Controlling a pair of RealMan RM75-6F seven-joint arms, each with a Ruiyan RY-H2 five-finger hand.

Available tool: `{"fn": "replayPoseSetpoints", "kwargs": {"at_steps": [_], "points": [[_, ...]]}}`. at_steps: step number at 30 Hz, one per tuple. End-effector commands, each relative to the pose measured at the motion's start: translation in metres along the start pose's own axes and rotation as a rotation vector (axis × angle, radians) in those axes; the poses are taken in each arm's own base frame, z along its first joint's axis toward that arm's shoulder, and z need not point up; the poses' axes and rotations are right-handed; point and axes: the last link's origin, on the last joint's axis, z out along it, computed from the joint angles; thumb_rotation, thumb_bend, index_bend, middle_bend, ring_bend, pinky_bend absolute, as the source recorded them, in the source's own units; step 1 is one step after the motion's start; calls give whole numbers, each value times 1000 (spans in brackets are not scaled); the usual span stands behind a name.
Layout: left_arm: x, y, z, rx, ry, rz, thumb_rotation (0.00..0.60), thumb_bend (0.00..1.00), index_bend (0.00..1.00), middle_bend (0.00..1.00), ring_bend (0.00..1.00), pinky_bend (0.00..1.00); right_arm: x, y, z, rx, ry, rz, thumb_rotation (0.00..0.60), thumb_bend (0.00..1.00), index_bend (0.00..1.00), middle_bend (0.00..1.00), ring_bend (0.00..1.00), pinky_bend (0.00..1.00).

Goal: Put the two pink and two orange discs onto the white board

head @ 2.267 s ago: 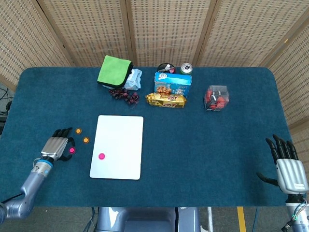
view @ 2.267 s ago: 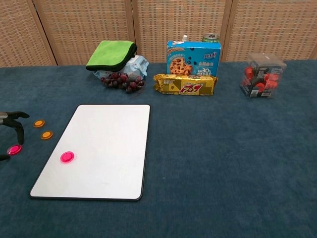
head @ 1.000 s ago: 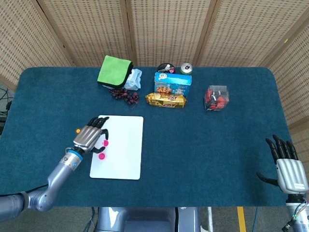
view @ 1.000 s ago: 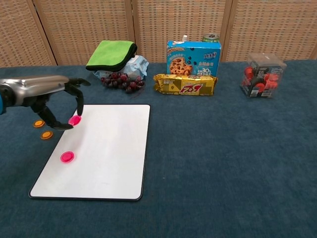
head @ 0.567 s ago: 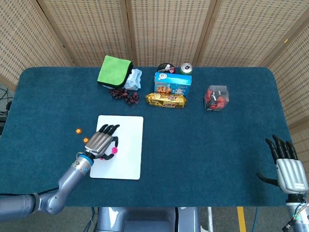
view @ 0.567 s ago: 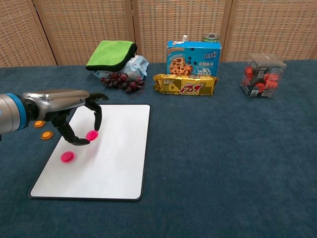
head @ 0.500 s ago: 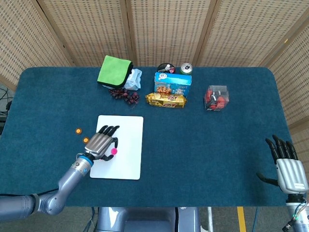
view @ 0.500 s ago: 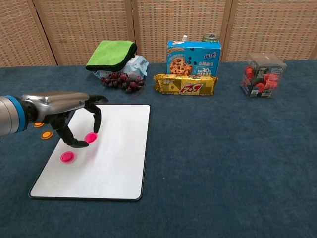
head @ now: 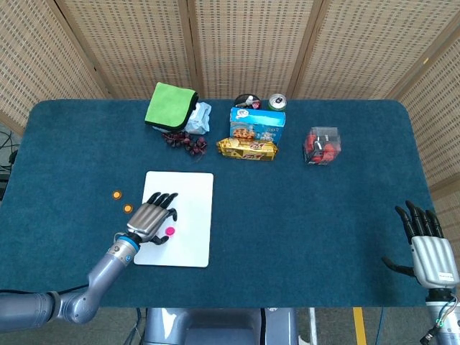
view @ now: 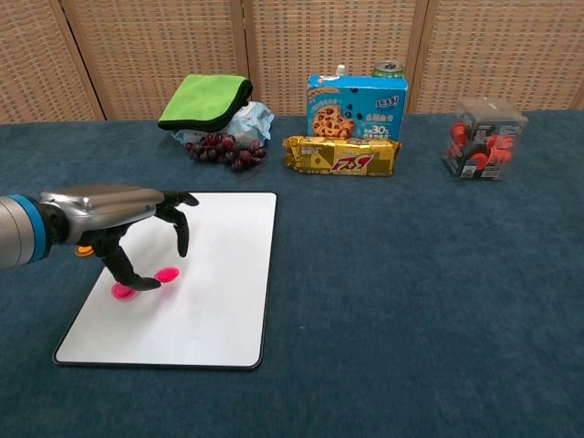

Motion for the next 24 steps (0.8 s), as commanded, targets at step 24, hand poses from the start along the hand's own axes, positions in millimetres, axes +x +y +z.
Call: {"fn": "replayPoseSetpoints", "kwargs": {"at_steps": [24], "points": [[-4,-105,-7,159,120,-2,600,259,307,0,0,0,0,0,0,1,-2,-4,600,0,0,0,0,0]]}}
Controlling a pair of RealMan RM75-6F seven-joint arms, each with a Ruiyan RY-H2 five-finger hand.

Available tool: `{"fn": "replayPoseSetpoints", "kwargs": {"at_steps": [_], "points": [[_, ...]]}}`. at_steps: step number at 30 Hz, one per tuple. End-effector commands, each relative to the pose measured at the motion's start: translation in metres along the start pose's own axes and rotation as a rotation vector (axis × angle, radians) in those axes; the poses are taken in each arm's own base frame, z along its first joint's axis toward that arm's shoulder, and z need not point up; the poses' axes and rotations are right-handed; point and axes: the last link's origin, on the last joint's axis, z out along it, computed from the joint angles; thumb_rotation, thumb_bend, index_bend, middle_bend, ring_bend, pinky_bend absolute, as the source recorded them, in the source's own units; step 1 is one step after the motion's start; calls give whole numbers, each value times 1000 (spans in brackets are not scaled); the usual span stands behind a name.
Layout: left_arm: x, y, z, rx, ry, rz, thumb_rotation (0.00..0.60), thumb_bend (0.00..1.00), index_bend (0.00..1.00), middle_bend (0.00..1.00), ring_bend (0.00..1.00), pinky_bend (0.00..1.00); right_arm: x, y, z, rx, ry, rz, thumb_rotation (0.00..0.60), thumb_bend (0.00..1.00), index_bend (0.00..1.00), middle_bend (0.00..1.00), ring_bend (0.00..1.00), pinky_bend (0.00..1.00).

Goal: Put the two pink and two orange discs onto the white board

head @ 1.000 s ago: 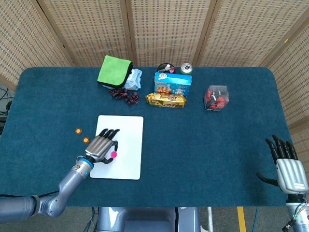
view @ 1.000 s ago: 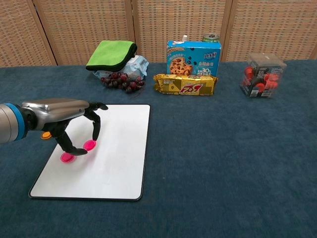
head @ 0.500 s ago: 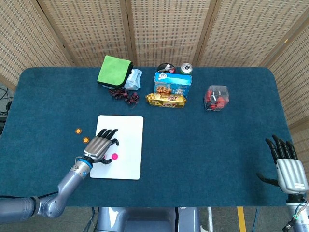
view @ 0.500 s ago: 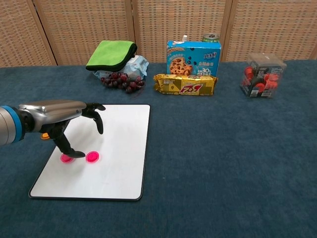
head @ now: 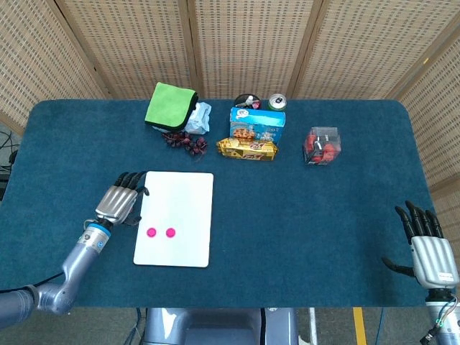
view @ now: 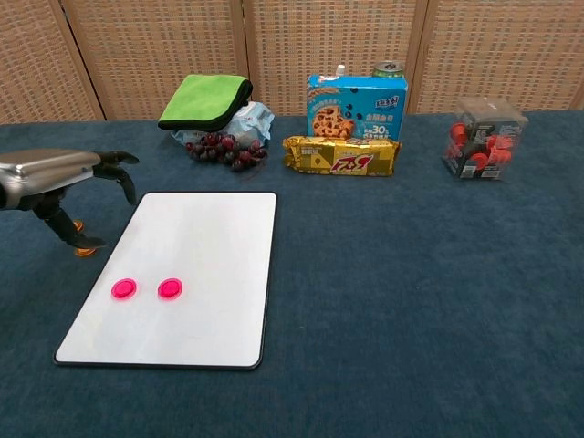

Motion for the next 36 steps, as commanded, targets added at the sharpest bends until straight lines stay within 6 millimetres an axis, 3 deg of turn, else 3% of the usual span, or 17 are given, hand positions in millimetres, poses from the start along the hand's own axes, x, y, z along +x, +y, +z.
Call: {"fn": "replayPoseSetpoints", "kwargs": {"at_steps": [1,11,36], "points": [[-15,-25,-2,40,-26,-14,600,260,307,0,0,0,0,0,0,0,0,-1,600,0,0,0,0,0],[-33,-34,4,58,-52,-46,600,264,319,0,0,0,0,0,0,-2,-2,-1,600,0,0,0,0,0],[-40,-40,10,117,-55,-25,600,313,378,0,0,0,0,0,0,-3,-7,2,600,0,0,0,0,0]]}}
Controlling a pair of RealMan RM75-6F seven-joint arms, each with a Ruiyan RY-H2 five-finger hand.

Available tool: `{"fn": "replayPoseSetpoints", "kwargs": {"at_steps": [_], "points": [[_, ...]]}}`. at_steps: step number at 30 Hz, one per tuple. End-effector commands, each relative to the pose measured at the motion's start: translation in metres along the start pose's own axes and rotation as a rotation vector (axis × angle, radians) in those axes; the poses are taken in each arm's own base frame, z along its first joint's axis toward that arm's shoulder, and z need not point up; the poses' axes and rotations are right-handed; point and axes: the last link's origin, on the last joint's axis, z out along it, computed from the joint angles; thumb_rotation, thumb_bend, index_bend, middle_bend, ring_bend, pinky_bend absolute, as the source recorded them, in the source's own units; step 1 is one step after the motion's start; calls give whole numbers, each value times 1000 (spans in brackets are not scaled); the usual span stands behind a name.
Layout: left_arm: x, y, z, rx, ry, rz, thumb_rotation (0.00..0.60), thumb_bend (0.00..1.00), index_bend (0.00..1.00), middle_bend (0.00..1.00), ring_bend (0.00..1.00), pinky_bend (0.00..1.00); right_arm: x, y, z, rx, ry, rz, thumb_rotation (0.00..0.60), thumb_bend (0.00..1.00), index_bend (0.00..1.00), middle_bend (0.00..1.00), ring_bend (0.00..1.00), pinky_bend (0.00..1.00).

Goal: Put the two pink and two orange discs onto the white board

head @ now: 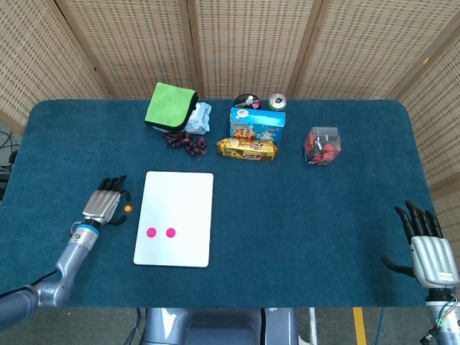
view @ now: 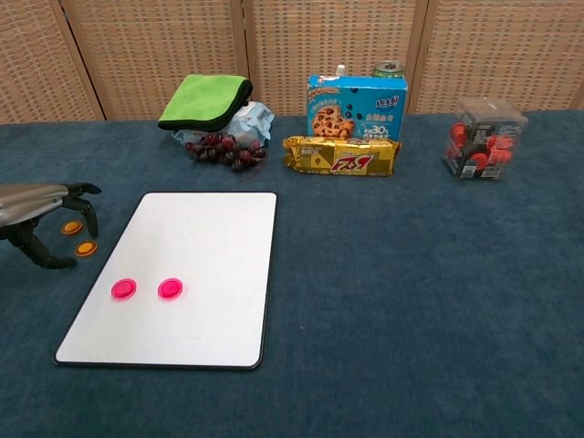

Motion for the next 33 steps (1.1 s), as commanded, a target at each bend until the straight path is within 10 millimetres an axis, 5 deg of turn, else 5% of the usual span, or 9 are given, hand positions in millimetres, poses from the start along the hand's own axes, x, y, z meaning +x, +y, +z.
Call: {"fn": "replayPoseSetpoints", "kwargs": {"at_steps": [1,7,19,27,33], "points": [[-1,1,1,0,0,-6,600,313,382,0,0,0,0,0,0,0,0,0,600,0,0,0,0,0],[-4,3,1,-3,0,-6,600,320,586,0,0,0,0,0,0,-1,-1,2,600,0,0,0,0,0],[6,1,1,9,27,-26,600,321,593,0,0,0,0,0,0,-1,-3,4,600,0,0,0,0,0],[39,35,6,-92,88,-36,600,320,593,0,0,0,0,0,0,-1,-4,3,600,0,0,0,0,0],[40,74,13,-186,71,-13,600,317,593,0,0,0,0,1,0,-2,-5,6,600,0,0,0,0,0]]}}
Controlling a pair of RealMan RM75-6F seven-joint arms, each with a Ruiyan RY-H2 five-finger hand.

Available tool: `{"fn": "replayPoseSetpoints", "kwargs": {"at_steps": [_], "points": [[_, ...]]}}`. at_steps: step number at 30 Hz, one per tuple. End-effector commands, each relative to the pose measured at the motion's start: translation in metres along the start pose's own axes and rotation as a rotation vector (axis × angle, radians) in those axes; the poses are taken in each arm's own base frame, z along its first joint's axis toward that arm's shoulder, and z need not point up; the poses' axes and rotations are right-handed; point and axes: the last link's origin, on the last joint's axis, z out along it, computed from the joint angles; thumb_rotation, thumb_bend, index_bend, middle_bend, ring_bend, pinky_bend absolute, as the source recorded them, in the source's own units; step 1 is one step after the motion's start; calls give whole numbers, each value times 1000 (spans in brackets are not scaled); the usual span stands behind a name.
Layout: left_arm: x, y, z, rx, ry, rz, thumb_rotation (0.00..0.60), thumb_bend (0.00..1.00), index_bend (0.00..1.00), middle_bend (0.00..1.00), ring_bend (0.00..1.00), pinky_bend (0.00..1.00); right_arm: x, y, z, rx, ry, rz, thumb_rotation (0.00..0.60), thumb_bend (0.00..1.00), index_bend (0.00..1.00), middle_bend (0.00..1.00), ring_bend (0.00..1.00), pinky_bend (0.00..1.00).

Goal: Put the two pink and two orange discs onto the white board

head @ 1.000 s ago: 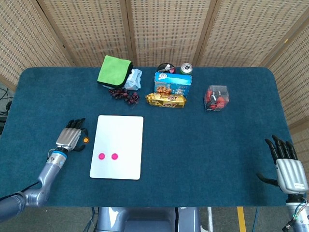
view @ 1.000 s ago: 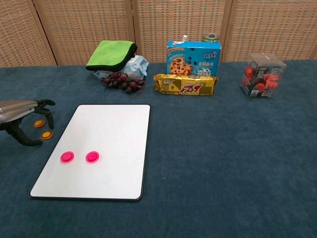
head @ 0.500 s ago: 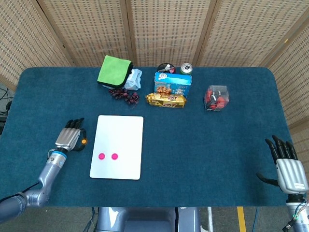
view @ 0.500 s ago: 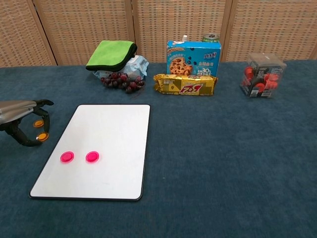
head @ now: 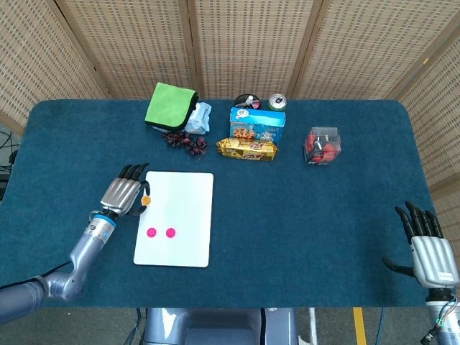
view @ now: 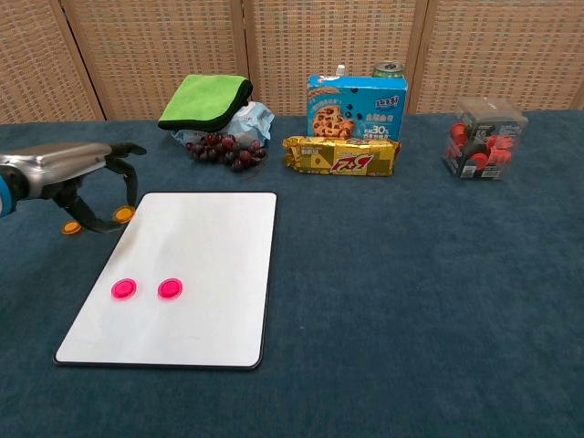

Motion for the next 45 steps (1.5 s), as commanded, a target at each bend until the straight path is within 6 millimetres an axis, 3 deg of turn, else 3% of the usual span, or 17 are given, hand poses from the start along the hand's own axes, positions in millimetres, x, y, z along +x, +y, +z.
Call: {"fn": "replayPoseSetpoints", "kwargs": {"at_steps": [1,8,19,24,29,37,45], "points": [[-4,21,8,-51,-19,-1,600,316,593,0,0,0,0,0,0,0,-1,1,600,0,0,0,0,0],[-14,52,17,-105,-47,-7,600,316,593,0,0,0,0,1,1,-2,-4,5,600,0,0,0,0,0],[-18,55,15,-87,-64,13,600,303,585,0,0,0,0,1,0,-2,-9,8,600,0,0,0,0,0],[-20,53,13,-73,-80,3,600,296,355,0,0,0,0,1,0,-3,-10,6,600,0,0,0,0,0],[-15,49,11,-61,-75,-4,600,295,327,0,0,0,0,1,1,-4,-12,8,600,0,0,0,0,0],[1,16,3,9,-41,-11,600,297,327,0,0,0,0,1,0,-6,-12,7,600,0,0,0,0,0],[-7,-63,-17,194,-66,-7,600,305,338,0,0,0,0,1,0,-7,-12,1,600,0,0,0,0,0]]}}
